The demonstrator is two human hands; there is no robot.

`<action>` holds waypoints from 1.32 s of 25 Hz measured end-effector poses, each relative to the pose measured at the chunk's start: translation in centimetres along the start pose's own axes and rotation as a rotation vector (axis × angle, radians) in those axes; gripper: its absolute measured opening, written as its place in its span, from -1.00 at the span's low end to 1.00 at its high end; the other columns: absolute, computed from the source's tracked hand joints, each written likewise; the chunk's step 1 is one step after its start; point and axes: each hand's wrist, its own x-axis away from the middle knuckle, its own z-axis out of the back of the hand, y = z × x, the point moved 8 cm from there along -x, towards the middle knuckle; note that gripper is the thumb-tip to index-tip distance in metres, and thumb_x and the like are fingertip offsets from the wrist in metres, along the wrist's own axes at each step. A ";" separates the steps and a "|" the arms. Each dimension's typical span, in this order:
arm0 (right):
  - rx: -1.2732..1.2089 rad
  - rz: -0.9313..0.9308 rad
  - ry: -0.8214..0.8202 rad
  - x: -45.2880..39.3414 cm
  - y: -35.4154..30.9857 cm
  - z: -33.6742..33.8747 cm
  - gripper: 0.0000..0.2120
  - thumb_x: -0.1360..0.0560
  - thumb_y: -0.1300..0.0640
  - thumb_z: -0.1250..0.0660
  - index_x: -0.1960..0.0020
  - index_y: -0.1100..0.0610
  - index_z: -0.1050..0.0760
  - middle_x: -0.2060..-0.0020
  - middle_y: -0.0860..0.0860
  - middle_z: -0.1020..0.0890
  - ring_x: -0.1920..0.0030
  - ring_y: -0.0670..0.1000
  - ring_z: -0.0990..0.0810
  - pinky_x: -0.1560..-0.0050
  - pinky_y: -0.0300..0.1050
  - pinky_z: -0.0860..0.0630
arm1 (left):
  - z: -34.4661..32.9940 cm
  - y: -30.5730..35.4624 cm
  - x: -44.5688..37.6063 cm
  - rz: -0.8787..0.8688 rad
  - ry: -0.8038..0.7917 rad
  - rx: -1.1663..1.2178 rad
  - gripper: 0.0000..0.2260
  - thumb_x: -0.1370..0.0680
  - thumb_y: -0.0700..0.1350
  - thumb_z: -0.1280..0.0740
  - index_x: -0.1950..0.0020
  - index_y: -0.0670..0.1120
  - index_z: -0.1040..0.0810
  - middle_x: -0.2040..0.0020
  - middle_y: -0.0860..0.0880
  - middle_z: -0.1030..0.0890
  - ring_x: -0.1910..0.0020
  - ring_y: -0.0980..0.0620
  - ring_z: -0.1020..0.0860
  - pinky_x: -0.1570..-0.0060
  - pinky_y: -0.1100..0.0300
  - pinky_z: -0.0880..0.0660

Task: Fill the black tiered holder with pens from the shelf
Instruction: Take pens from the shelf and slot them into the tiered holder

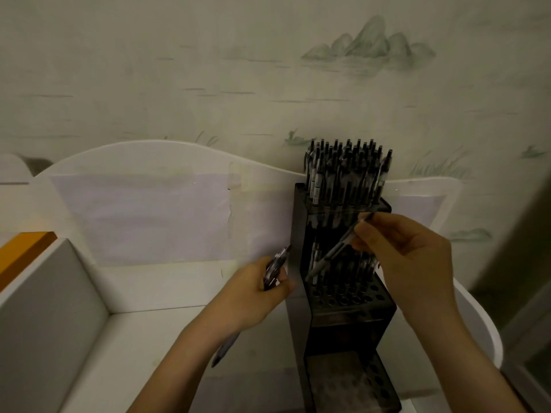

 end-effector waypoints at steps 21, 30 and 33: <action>0.534 0.049 -0.158 0.8 1.6 -3.3 -0.86 -0.45 0.04 -0.46 -0.01 -0.01 -0.65 0.21 -0.21 -0.67 0.16 -0.27 -0.63 0.05 -0.46 -0.52 | 0.1 -0.3 -0.5 -0.042 -0.005 -0.019 -0.82 -0.54 0.01 -0.36 0.13 -0.08 -0.49 0.43 0.10 -0.45 0.51 0.25 -0.41 0.45 0.38 -0.40; 0.587 -0.031 -0.219 2.7 3.7 -3.8 -0.70 -0.43 0.07 -0.48 -0.15 0.05 -0.62 0.07 -0.10 -0.69 0.15 -0.27 -0.60 0.08 -0.60 -0.42 | 0.0 0.5 -0.2 -0.075 -0.001 -0.002 -0.82 -0.54 -0.02 -0.37 0.17 -0.09 -0.48 0.46 0.14 -0.45 0.50 0.26 -0.42 0.45 0.42 -0.37; 0.527 0.067 -0.101 3.1 1.7 -3.1 -0.72 -0.41 0.04 -0.49 -0.11 0.01 -0.61 0.19 -0.20 -0.66 0.19 -0.21 -0.62 0.12 -0.48 -0.51 | -0.5 0.6 -0.1 -0.084 -0.004 -0.016 -0.83 -0.53 0.00 -0.37 0.18 -0.04 -0.47 0.44 0.23 -0.47 0.46 0.29 -0.44 0.42 0.49 -0.35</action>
